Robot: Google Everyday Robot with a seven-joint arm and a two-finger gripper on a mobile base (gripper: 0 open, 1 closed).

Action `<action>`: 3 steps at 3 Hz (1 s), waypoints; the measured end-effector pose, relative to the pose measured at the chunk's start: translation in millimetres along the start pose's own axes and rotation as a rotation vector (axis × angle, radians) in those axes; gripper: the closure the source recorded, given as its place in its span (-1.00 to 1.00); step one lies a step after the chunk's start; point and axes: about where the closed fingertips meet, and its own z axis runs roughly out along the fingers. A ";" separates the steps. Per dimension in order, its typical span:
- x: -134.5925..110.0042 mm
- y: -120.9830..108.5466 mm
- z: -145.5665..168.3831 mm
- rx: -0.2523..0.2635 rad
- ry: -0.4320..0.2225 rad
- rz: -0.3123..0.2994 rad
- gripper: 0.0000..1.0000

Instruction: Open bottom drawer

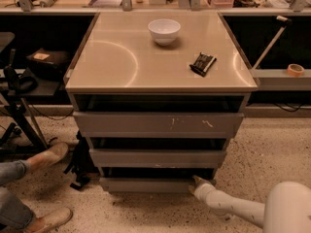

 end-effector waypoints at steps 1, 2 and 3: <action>5.8 26.7 -33.1 0.052 -0.039 0.016 1.00; 14.0 83.5 -84.3 0.117 -0.075 0.026 1.00; 17.2 98.6 -103.4 0.128 -0.077 0.031 1.00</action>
Offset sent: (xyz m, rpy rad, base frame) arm -0.2558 -0.0365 0.0044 0.0539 -0.2218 -0.1704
